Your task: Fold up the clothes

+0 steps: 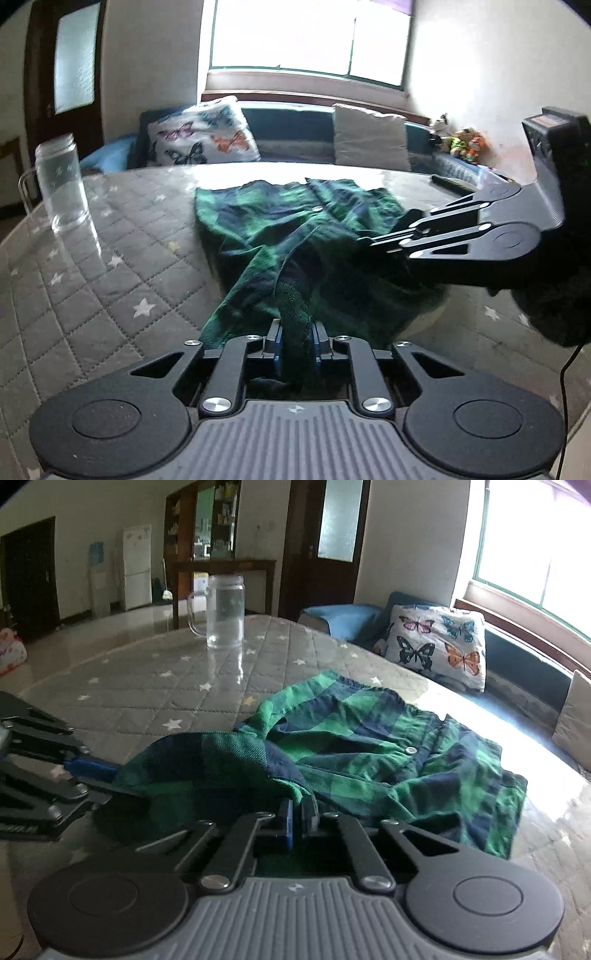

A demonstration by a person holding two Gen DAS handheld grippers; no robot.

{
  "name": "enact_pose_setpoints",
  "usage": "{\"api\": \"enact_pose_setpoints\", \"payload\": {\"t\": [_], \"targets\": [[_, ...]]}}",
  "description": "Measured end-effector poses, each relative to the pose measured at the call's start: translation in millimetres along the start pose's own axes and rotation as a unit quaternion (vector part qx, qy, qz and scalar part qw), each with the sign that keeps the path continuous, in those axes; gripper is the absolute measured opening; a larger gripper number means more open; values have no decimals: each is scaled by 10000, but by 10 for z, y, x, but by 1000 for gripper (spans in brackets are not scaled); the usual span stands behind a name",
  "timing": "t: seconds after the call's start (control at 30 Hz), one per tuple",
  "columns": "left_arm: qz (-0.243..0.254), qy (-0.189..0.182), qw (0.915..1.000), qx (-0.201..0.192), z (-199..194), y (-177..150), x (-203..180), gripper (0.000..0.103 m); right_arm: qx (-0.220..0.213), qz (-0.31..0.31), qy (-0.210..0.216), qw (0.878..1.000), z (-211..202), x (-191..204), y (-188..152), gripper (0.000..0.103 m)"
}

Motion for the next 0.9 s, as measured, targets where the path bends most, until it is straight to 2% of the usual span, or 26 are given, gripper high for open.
{"api": "enact_pose_setpoints", "payload": {"t": [0.13, 0.33, 0.43, 0.67, 0.83, 0.9], "targets": [[316, -203, 9992, -146, -136, -45, -147, 13, -132, -49, 59, 9999, -372, 25, -124, 3], [833, -491, 9952, -176, -263, -156, -395, 10, -72, -113, 137, 9998, -753, 71, -407, 3], [1055, -665, 9921, -98, -278, -236, -530, 10, 6, -106, 194, 9998, -886, 97, -558, 3], [1368, -953, 9856, 280, -184, -445, -671, 10, 495, -179, 280, 9982, -859, 147, -899, 4], [1379, -1034, 9847, 267, -242, -388, -612, 14, 557, -180, 521, 9969, -968, 98, -859, 15], [1351, -1069, 9849, 198, -303, -331, -569, 22, 479, -140, 655, 9966, -1032, 62, -754, 20]]}}
Point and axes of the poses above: each gripper's, at about its wrist camera, not at the fingertips, and z roughly the way its jaws point, x to its left, y to its top, the point moved 4 cm from there along z, roughly the way its jaws point, and after that the axes turned 5 degrees about z, right-handed, at the moved point
